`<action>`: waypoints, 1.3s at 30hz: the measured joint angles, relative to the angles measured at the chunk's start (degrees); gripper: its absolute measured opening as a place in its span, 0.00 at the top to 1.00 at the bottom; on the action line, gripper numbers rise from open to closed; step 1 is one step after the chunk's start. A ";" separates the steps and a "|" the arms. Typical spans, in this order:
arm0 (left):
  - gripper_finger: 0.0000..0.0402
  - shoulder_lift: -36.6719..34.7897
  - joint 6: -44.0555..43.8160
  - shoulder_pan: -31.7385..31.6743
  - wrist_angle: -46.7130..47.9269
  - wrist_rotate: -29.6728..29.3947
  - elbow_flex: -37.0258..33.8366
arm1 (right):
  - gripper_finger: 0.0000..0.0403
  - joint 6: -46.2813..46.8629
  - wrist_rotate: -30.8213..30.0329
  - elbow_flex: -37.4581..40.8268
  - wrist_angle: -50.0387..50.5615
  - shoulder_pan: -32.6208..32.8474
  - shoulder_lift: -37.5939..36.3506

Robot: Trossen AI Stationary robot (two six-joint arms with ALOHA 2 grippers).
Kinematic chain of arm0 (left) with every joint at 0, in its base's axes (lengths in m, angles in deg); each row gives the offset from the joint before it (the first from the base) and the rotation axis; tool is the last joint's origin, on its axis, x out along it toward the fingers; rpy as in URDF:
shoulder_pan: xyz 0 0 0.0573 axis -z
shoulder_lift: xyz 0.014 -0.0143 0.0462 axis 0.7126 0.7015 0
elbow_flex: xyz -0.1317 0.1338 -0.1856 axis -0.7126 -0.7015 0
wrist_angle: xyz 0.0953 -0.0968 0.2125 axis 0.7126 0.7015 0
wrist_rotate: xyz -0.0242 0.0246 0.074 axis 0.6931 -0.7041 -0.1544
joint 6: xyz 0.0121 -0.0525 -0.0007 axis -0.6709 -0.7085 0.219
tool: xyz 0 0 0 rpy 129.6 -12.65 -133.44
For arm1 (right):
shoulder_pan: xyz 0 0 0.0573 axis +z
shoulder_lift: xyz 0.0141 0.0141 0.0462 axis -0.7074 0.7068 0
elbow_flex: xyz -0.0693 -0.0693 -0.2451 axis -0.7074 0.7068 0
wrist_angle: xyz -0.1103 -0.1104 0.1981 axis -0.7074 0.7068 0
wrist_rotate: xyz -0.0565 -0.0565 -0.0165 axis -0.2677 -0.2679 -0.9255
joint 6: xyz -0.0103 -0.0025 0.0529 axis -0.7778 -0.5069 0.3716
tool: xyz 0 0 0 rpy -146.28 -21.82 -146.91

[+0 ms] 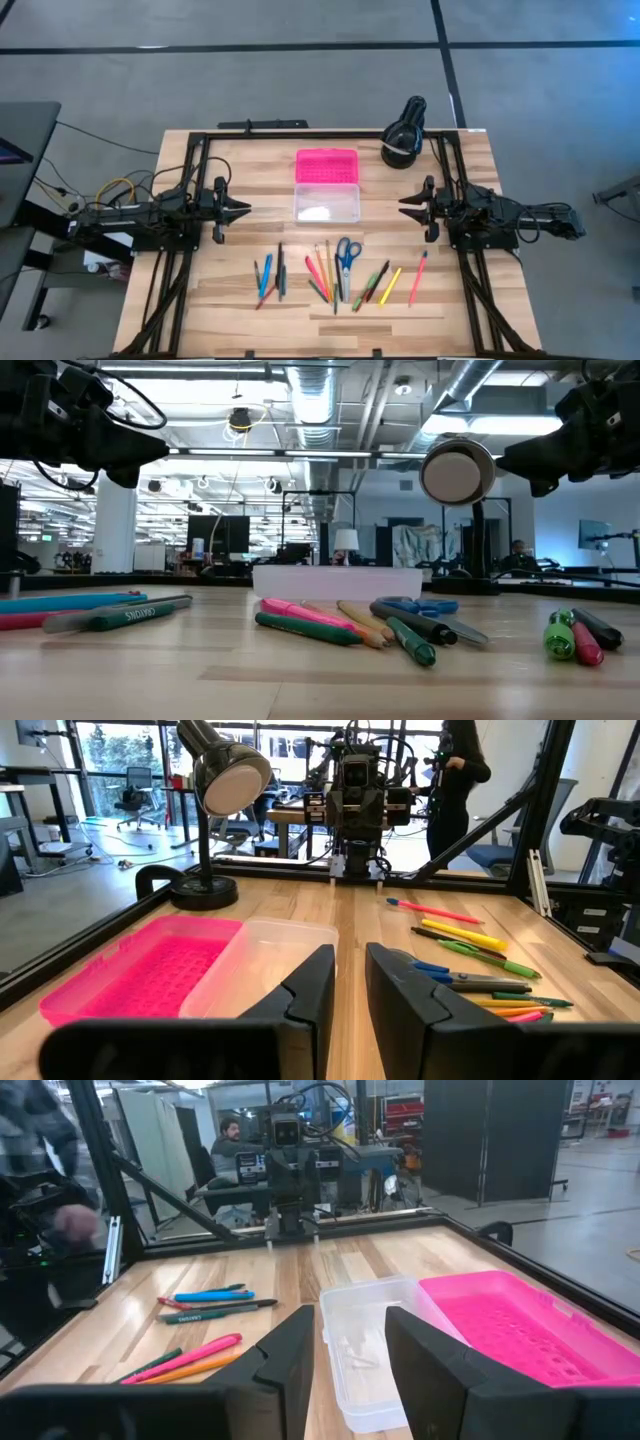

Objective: Pick & place school supplies into a supply box

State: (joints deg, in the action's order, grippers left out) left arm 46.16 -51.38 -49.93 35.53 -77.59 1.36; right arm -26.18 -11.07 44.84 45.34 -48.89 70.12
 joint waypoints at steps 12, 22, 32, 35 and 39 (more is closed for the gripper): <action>0.86 -0.01 0.02 0.01 0.00 0.01 0.02 | 0.70 0.00 0.00 0.01 0.00 0.01 0.00; 0.86 0.01 0.02 0.00 0.02 0.01 0.01 | 0.70 0.00 0.00 0.00 0.00 -0.01 0.00; 0.86 0.00 -2.68 -0.01 -0.23 0.11 0.00 | 0.70 0.00 0.00 0.00 0.00 0.01 -0.01; 0.86 -0.01 -13.60 -0.01 -0.92 1.47 0.00 | 0.70 0.00 0.00 0.01 0.00 0.01 -0.02; 0.86 -0.01 -30.48 0.01 -2.64 1.74 0.00 | 0.70 0.00 0.00 0.00 0.00 0.01 0.00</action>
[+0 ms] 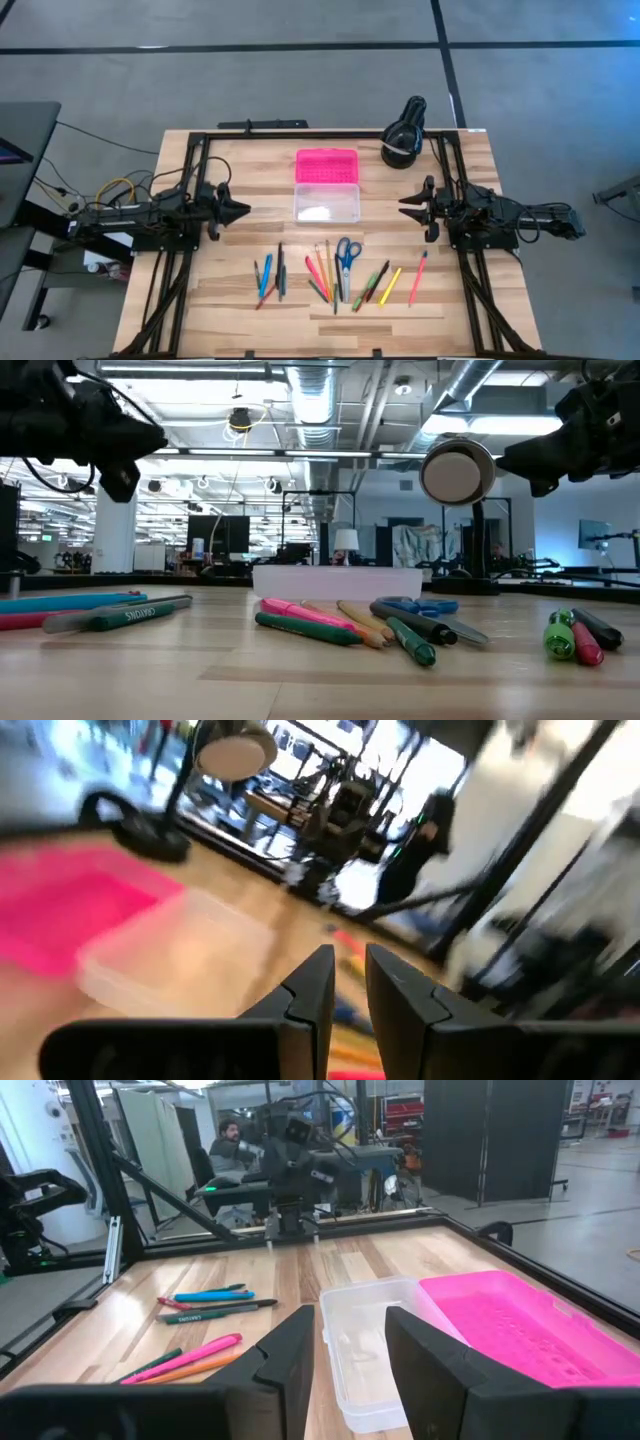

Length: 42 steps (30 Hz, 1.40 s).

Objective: Pick & place school supplies into a supply box
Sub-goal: Put the green crayon into the pink supply box

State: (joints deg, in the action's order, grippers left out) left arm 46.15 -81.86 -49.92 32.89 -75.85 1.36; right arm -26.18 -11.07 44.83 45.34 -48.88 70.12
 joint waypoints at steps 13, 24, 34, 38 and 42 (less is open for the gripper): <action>0.86 0.00 -17.41 -0.02 -1.83 -9.26 0.00 | 0.70 26.01 -4.55 0.22 -17.24 -1.05 -0.15; 0.86 0.01 -17.45 -0.02 0.97 -11.55 0.00 | 0.70 38.94 -12.90 0.06 -30.31 -1.16 -0.06; 0.86 0.02 -27.02 -0.02 -0.58 -10.30 0.00 | 0.70 43.32 -10.82 0.06 -29.16 -1.06 0.39; 0.86 0.02 -23.47 -0.02 -11.22 -8.84 0.00 | 0.70 43.46 -4.62 0.04 -30.74 0.57 0.39; 0.86 0.05 -15.83 0.00 -19.47 -7.53 1.93 | 0.70 39.39 -4.38 -1.31 -31.00 3.03 0.40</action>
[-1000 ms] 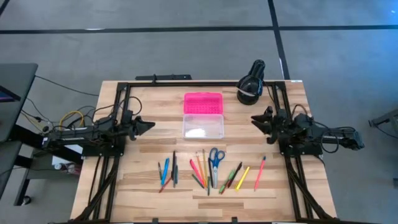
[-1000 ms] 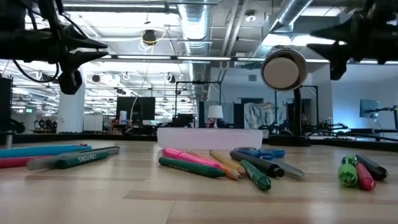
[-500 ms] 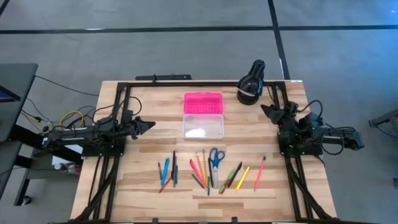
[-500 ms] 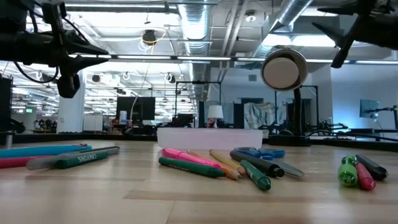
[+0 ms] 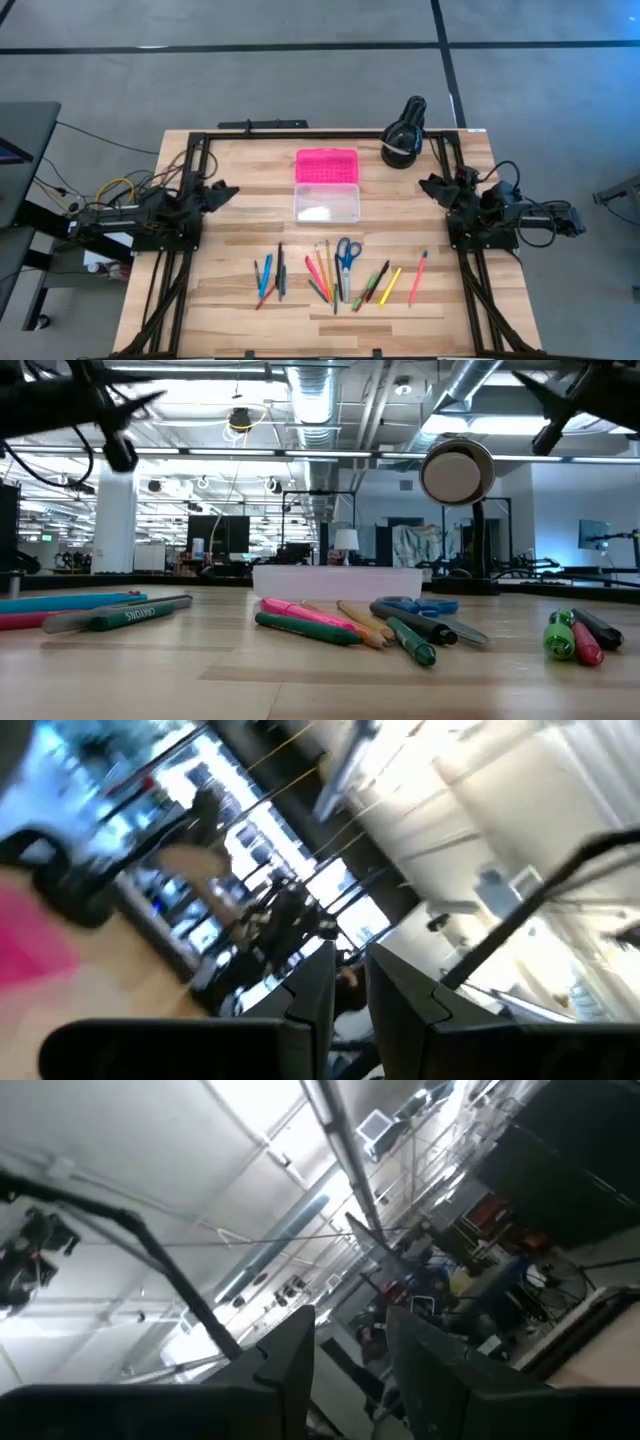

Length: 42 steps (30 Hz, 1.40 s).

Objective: Pick & place school supplies into a supply box
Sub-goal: Put the green crayon into the pink supply box

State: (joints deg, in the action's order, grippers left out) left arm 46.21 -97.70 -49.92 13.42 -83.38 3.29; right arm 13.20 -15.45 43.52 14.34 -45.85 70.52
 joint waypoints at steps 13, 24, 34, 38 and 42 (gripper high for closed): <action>0.86 9.83 15.51 -0.02 -0.55 6.08 14.38 | 0.70 -21.49 -0.04 -16.43 2.56 5.99 14.51; 0.86 38.10 18.82 1.83 31.22 25.48 34.87 | 0.70 -24.39 -0.17 -36.79 28.87 8.64 38.56; 0.86 56.15 30.89 16.17 65.68 19.14 47.35 | 0.70 -27.39 -0.17 -45.00 34.76 12.24 49.93; 0.86 62.46 38.78 24.35 65.56 13.04 47.11 | 0.70 -27.33 -0.69 -45.07 34.01 13.70 51.23; 0.86 69.33 44.02 29.65 63.87 5.37 47.11 | 0.70 -27.06 -1.81 -45.09 34.14 14.90 51.37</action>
State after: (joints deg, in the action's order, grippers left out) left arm 115.53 -53.67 -20.27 77.28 -78.02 50.41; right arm -13.86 -17.26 -1.57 48.48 -30.96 121.89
